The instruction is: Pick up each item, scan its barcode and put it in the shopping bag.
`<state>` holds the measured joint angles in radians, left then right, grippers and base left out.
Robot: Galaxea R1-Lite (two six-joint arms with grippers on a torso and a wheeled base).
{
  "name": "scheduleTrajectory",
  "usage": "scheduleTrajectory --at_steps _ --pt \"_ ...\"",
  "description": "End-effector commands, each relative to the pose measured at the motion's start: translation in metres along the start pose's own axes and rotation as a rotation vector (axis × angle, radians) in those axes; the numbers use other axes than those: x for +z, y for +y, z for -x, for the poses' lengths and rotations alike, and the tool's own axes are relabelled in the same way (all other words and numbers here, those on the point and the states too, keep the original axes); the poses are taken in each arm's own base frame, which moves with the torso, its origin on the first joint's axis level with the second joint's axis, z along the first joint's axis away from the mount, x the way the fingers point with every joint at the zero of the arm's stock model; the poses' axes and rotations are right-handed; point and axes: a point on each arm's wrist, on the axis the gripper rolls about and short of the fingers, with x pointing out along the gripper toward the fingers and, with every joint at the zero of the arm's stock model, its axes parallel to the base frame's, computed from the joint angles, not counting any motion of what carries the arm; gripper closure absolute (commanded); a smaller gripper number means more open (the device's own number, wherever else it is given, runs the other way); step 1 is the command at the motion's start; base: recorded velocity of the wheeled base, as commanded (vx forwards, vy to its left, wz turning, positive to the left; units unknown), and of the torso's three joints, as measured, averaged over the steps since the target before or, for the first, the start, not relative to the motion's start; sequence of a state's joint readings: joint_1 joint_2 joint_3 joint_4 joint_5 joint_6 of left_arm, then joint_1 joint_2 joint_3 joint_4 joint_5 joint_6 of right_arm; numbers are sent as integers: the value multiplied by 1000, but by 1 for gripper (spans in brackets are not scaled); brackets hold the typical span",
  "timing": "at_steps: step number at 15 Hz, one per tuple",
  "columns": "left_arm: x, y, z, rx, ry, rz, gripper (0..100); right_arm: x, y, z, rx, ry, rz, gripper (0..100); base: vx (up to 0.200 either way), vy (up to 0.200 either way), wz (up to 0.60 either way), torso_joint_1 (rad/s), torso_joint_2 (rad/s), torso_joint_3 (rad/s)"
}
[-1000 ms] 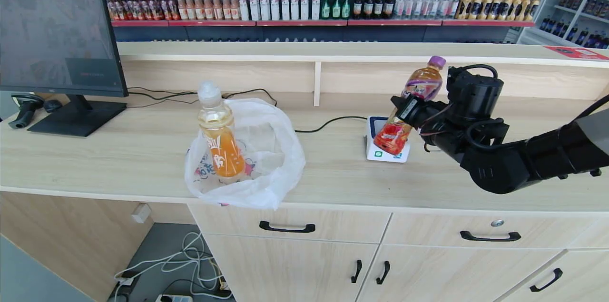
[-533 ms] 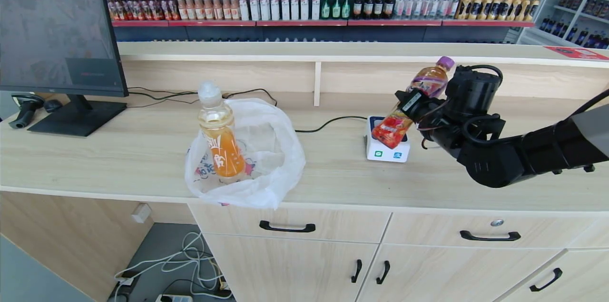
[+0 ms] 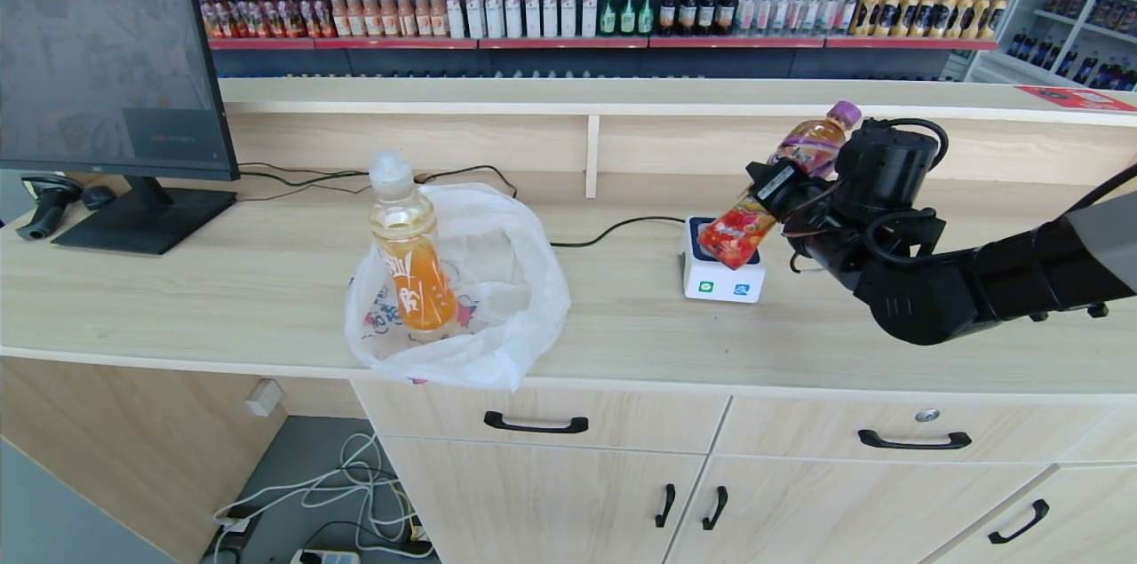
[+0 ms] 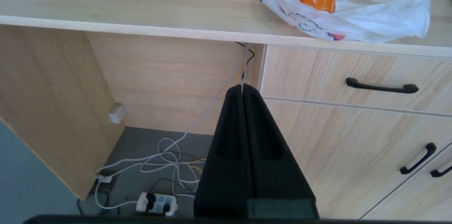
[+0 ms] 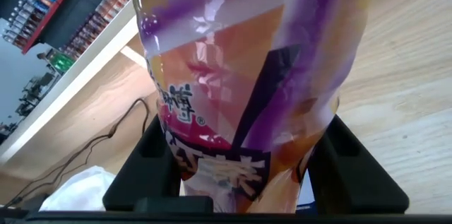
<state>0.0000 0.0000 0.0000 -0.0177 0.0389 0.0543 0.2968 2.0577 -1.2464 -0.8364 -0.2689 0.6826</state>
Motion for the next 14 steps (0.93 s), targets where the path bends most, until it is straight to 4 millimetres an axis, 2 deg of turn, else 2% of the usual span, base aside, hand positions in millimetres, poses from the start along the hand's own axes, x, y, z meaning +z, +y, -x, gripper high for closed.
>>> scheduleTrajectory --at_steps 1,11,12,13,14 --pt "0 0 0 1 -1 4 100 -2 0 -1 1 3 0 100 0 0 0 0 0 0" --pt "-1 0 0 1 5 8 100 -9 -1 -1 -3 18 7 100 0 0 0 0 0 0" --pt "-1 0 0 1 5 11 100 -7 5 2 6 4 5 100 0 0 0 0 0 0" --pt "-1 0 0 1 5 16 100 -1 22 13 42 -33 0 100 0 0 0 0 0 0" --pt "-1 0 0 1 5 16 100 2 29 21 65 -42 7 100 0 0 0 0 0 0"
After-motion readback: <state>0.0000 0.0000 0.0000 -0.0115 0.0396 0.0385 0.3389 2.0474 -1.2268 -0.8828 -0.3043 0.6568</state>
